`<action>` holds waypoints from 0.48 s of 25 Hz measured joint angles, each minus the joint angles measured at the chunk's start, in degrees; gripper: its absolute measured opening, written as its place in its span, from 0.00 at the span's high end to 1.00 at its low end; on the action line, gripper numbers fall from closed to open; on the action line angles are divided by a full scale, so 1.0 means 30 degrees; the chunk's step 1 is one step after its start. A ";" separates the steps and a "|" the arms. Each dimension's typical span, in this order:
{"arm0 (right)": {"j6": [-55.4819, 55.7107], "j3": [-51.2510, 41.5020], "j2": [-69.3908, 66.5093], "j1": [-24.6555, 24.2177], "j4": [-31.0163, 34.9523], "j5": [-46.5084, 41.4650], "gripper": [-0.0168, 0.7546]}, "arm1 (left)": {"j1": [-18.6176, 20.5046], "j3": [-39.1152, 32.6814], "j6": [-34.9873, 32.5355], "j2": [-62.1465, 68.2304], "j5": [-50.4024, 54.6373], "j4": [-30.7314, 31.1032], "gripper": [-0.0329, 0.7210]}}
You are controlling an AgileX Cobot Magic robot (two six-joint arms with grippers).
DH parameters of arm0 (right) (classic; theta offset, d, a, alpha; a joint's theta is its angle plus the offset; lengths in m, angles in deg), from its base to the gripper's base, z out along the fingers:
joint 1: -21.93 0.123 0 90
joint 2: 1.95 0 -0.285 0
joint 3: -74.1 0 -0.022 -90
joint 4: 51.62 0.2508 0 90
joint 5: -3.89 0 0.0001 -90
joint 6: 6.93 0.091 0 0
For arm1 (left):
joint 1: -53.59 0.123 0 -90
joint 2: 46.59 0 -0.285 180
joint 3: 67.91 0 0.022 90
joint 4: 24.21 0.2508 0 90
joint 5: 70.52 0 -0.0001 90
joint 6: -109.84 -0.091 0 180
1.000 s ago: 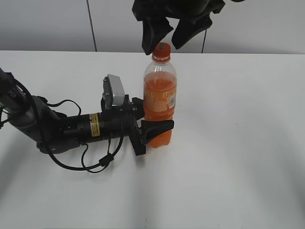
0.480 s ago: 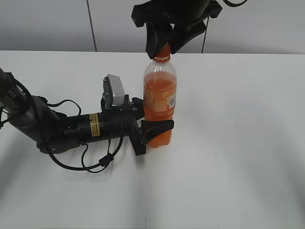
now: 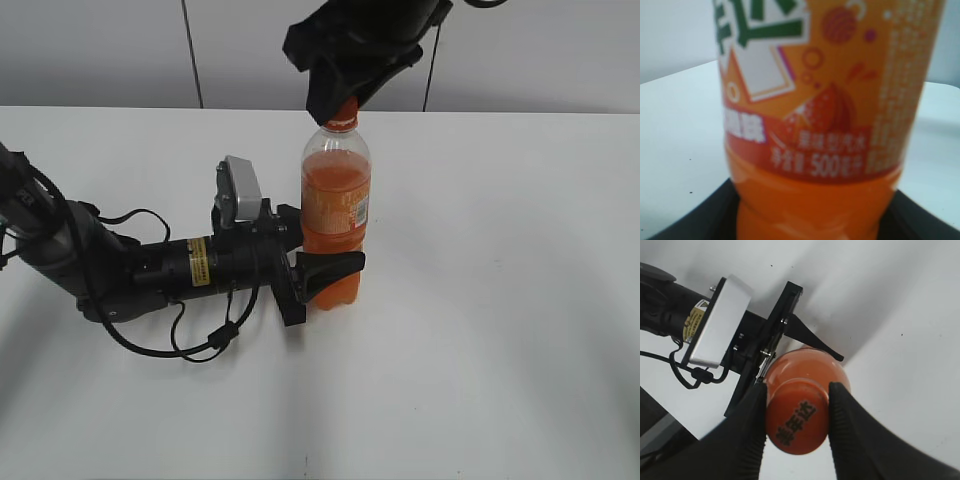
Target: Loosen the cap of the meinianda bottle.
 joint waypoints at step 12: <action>-1.0831 0.0000 0.0038 0.0000 0.0117 0.0056 0.62 | 0.0000 0.0000 0.0037 0.0000 0.0000 0.0000 0.43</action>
